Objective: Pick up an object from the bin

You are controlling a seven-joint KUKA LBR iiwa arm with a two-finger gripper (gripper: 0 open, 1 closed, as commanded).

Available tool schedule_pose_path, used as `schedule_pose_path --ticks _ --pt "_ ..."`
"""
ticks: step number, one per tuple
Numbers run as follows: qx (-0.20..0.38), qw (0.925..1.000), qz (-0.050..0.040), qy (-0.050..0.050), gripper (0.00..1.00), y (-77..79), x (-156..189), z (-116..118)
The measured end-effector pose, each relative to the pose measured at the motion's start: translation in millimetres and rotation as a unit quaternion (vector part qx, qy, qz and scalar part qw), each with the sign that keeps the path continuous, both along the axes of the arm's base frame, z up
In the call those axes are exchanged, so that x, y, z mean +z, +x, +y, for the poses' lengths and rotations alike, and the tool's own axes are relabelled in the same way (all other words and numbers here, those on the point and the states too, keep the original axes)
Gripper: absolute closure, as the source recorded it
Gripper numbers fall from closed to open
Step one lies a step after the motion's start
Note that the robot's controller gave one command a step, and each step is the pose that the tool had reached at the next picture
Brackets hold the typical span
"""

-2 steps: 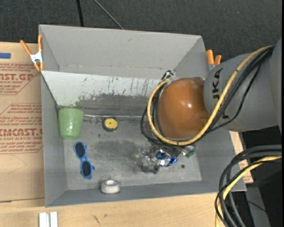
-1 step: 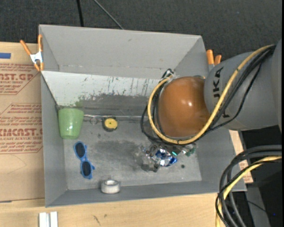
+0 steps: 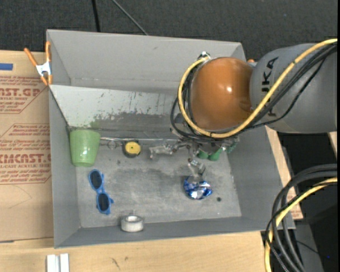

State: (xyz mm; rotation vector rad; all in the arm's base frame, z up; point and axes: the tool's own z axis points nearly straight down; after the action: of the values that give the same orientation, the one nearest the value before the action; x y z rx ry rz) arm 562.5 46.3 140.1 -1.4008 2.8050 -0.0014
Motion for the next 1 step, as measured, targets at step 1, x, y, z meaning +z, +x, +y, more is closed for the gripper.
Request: schedule_pose_path --ticks 1 --pt "-0.015 0.9999 0.0043 0.000 0.00 -59.4 10.3 3.5"
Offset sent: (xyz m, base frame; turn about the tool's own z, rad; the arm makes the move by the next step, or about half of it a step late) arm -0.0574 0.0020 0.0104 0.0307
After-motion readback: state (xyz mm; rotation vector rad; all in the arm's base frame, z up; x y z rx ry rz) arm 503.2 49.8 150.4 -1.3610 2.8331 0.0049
